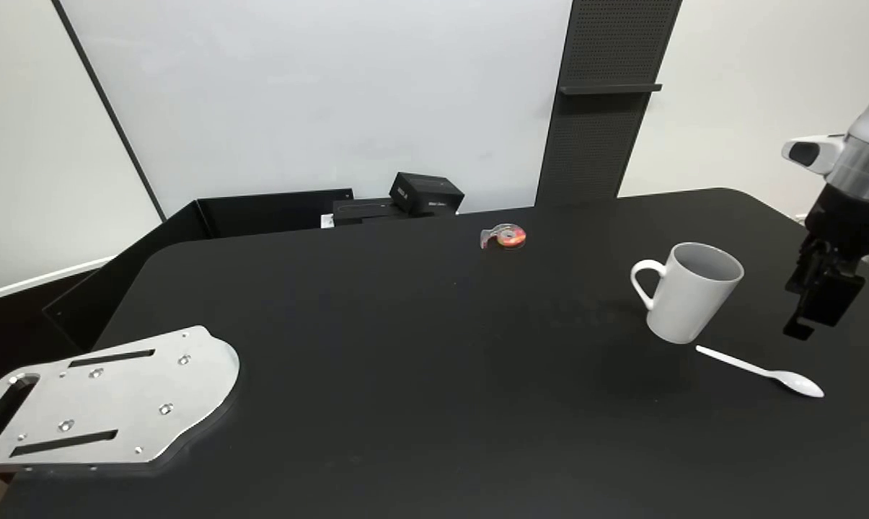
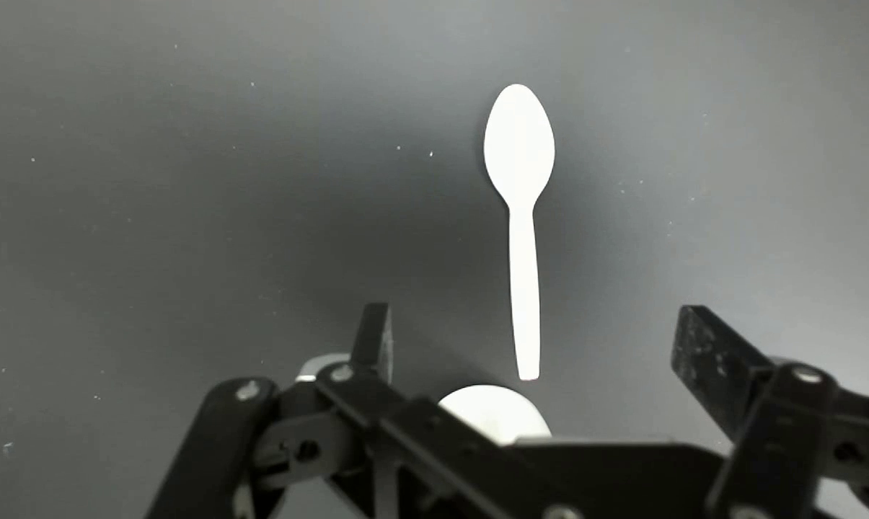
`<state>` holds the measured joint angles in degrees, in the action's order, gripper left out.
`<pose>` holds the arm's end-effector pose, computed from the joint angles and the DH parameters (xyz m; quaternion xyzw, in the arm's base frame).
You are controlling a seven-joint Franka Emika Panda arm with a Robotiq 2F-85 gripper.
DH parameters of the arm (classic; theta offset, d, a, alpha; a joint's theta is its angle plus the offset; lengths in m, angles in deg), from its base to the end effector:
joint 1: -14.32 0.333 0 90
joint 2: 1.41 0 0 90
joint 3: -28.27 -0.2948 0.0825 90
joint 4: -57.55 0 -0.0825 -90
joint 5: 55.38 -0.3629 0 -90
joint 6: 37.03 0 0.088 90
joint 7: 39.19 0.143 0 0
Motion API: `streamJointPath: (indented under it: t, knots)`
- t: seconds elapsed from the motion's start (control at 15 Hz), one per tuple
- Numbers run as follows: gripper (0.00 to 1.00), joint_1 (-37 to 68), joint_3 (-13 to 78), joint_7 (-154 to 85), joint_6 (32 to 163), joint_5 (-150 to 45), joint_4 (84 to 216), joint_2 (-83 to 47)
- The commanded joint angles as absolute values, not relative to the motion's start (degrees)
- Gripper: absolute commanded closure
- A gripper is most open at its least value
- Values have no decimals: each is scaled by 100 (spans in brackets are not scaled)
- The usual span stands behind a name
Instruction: Put the spoon in the mug
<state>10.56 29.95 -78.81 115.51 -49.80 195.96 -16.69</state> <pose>0.4750 -0.0449 0.1622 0.9417 0.3354 -0.0193 0.0200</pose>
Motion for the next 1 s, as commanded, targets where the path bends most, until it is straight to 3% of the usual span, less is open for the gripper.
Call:
streamJointPath:
  t: [0.0, 0.93]
  knots:
    - [0, 925, 2834, -7795, 11956, -4934, 19715, -1803]
    - [0, 683, 2841, -7825, 12647, -4756, 20198, -2190]
